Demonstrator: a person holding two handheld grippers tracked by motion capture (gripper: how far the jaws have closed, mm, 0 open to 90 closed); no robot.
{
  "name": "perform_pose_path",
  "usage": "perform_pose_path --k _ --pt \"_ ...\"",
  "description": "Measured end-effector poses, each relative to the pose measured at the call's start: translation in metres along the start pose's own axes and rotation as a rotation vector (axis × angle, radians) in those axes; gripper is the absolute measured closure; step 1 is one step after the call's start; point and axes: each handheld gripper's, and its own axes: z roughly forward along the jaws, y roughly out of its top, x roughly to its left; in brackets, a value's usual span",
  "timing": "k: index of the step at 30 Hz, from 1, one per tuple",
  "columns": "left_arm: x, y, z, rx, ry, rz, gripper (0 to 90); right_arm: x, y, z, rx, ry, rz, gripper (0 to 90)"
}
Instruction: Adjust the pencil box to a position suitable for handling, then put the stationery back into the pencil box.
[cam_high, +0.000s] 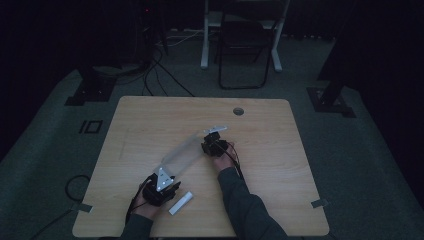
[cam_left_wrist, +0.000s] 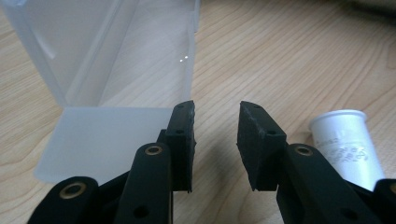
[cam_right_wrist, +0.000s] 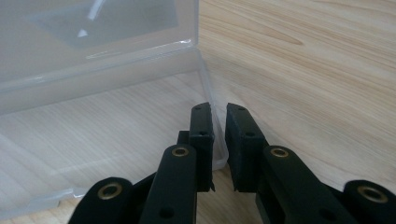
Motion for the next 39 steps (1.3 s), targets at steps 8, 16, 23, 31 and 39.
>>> perform_pose_path --k 8,16,23,31,39 --pt "0.005 -0.001 0.002 0.019 0.024 -0.023 66.7 0.007 0.004 0.002 -0.019 0.006 -0.008 72.7" --pt "0.002 0.001 -0.001 -0.009 -0.015 -0.002 64.2 0.0 -0.002 -0.026 -0.095 0.007 -0.032 59.1" --pt "-0.001 0.002 -0.002 -0.015 -0.037 0.001 62.4 -0.011 -0.016 -0.056 -0.124 -0.012 -0.077 54.8" --pt "-0.003 0.002 -0.002 -0.013 -0.047 -0.005 60.5 -0.021 -0.037 -0.075 -0.123 -0.019 -0.08 50.9" --pt "-0.008 0.003 -0.004 -0.022 -0.072 -0.007 59.1 -0.028 -0.065 -0.093 -0.109 -0.046 -0.089 48.2"
